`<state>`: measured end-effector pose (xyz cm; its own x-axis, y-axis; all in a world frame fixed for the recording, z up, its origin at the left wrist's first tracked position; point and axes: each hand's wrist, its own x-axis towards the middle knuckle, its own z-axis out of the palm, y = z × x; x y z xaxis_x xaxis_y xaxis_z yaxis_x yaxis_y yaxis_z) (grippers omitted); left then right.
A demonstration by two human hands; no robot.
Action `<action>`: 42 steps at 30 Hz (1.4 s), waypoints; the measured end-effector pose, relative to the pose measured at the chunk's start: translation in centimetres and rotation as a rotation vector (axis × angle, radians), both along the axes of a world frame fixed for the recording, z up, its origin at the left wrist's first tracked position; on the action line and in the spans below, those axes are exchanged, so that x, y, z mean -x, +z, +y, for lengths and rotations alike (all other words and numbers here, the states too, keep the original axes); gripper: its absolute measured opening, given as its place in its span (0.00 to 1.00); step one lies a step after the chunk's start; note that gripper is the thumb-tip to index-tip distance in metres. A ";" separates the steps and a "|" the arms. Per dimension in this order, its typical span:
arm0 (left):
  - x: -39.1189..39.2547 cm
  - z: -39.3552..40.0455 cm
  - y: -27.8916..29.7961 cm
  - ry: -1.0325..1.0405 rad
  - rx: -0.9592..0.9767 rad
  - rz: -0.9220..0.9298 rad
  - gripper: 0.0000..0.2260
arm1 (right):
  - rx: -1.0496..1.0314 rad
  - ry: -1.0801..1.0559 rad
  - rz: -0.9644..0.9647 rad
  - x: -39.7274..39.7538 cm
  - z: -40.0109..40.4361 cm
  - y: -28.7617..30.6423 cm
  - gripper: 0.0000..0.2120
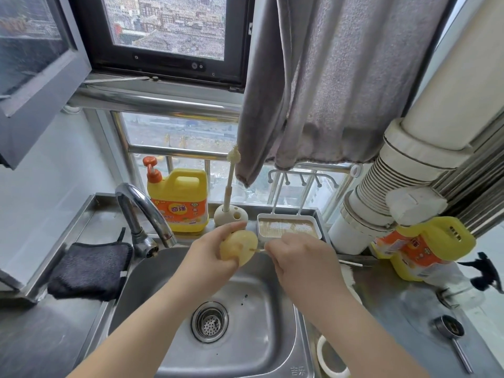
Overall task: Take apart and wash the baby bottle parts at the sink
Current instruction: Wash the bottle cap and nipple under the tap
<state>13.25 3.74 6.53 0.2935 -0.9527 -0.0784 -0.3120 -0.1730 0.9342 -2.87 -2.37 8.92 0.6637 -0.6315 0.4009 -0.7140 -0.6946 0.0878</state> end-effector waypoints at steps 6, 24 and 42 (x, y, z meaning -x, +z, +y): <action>-0.1 -0.2 0.3 -0.073 -0.001 -0.032 0.24 | 0.165 0.213 0.035 -0.6 0.0 0.4 0.10; -1.8 -0.5 1.0 -0.011 -0.042 0.162 0.17 | -0.252 0.174 -0.299 1.0 -0.4 0.2 0.03; -0.6 -0.4 0.5 -0.138 0.017 0.830 0.19 | -0.493 0.003 -0.404 -1.9 1.4 0.7 0.05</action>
<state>13.82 3.35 7.01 0.0276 -0.9788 -0.2031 0.4599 -0.1680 0.8719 -1.00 -0.97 9.57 0.5226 -0.8043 0.2829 -0.6220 -0.5866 -0.5186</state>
